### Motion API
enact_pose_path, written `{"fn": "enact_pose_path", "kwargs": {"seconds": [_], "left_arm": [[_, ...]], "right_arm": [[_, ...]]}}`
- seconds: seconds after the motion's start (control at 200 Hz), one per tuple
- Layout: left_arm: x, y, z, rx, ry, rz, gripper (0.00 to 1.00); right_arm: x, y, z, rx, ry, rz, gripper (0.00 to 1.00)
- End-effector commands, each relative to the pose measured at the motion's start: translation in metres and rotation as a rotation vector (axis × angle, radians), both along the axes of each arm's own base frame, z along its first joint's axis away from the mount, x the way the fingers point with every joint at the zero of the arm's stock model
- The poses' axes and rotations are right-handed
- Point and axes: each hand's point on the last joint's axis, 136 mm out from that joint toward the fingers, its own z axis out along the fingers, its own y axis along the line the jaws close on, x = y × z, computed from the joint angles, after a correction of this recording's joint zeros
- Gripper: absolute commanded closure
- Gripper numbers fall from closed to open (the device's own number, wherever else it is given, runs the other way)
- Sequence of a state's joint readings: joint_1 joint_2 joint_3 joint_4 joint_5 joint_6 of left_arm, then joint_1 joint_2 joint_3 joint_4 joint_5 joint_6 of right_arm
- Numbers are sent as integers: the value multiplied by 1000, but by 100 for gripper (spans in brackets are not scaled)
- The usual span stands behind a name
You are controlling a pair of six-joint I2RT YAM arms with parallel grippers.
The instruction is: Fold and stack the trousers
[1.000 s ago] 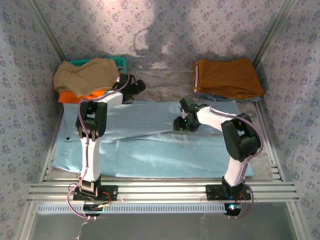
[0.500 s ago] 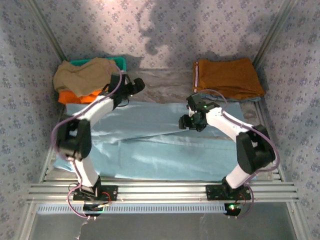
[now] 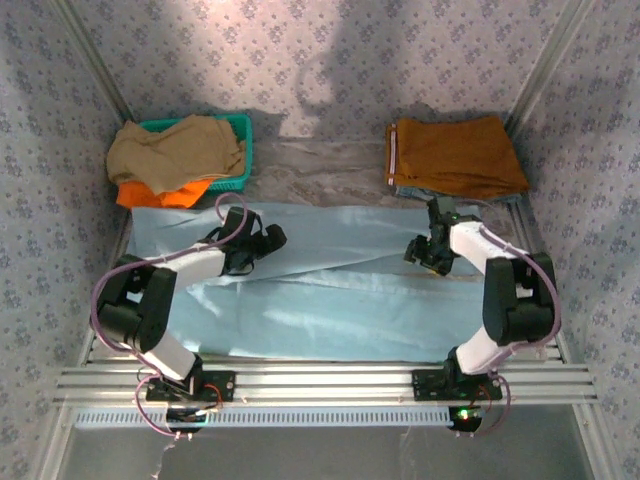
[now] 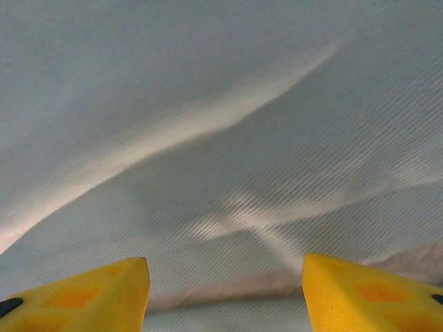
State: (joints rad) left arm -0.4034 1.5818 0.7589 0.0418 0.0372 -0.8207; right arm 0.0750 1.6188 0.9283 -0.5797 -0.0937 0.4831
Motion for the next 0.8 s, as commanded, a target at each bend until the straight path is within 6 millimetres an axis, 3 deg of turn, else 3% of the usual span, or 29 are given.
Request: {"fn": "enact_pose_path", "kwargs": {"seconds": [0.0, 0.13, 0.28, 0.39, 0.47, 0.64, 0.72, 0.795], "left_arm": [[20, 9, 1, 10, -43, 43, 1], [27, 20, -12, -8, -11, 71, 2], [32, 29, -7, -49, -25, 76, 1], [31, 25, 7, -66, -44, 49, 1], [26, 25, 20, -77, -59, 41, 0], [6, 34, 41, -60, -72, 41, 0], [-7, 40, 45, -44, -71, 46, 0], [-18, 46, 46, -33, -63, 53, 0]], "right_arm": [[15, -13, -12, 7, 23, -67, 39], [29, -29, -22, 8, 45, -112, 40], [37, -37, 4, -19, -12, -133, 41], [9, -28, 32, -62, -22, -118, 39], [-22, -20, 37, -55, -6, -137, 38], [-87, -6, 14, 32, 85, -205, 38], [-100, -8, 2, 41, 112, -237, 37], [-100, -9, -6, 62, 128, -260, 37]]}}
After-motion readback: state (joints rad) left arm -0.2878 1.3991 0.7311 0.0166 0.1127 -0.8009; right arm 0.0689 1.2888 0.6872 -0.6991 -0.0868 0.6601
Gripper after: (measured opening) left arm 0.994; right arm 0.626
